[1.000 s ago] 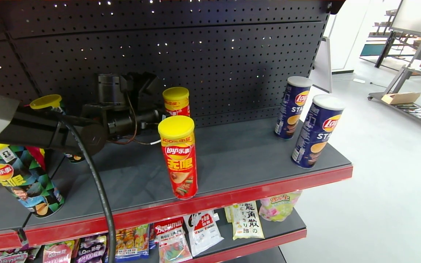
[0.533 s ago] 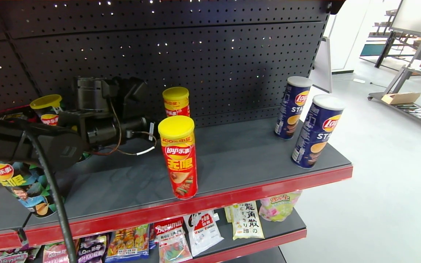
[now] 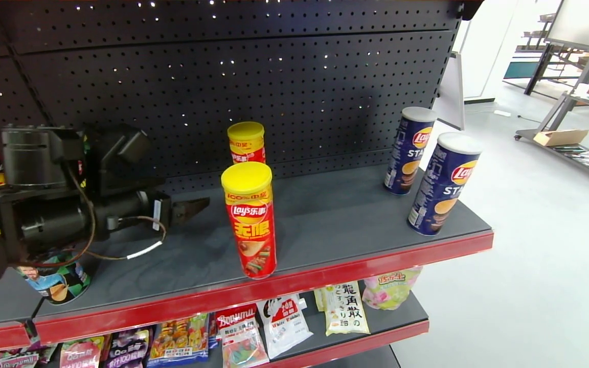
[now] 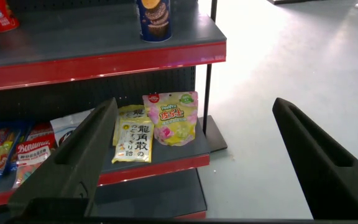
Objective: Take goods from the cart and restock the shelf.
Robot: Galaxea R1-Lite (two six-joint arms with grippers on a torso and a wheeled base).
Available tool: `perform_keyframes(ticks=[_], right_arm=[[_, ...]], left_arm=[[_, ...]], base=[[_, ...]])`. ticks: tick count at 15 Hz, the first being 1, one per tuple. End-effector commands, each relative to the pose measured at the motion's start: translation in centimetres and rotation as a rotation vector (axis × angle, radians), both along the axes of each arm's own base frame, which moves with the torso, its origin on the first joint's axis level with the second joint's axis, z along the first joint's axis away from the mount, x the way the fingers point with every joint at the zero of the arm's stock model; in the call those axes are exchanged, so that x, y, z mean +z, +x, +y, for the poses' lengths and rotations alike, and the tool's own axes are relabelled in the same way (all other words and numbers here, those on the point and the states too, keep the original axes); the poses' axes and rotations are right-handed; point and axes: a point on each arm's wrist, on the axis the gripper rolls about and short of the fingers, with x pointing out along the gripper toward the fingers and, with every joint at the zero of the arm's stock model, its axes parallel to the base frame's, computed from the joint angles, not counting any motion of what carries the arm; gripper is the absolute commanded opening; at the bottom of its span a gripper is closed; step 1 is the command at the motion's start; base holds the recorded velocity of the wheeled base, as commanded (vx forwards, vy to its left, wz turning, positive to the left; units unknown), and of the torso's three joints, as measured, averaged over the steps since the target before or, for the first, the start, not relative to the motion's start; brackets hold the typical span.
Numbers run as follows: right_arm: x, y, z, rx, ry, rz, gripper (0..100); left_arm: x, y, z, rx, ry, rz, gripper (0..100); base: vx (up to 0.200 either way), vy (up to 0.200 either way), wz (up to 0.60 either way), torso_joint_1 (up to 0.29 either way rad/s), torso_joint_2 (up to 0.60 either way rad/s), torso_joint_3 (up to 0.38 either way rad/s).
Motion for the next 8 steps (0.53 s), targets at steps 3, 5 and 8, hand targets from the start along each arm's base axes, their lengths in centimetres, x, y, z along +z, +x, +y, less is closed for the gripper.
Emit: perform_keyframes(ticks=[3, 5, 8], right_arm=[[0.0, 0.0, 0.0, 0.0, 0.0, 0.002, 100], [0.0, 0.0, 0.0, 0.0, 0.0, 0.002, 100], [0.0, 0.0, 0.0, 0.0, 0.0, 0.002, 100]], left_arm=[[2.0, -14.3, 4.0, 0.088, 0.014, -0.062, 100], [2.7, -19.1, 5.2, 0.162, -0.001, -0.156, 100], [1.4, -22.1, 6.4, 0.501, -0.047, -0.226, 100]], base=[[0.0, 0.0, 0.0, 0.0, 0.0, 0.0], [0.0, 0.0, 0.0, 0.0, 0.0, 0.0], [0.0, 0.0, 0.0, 0.0, 0.0, 0.0]])
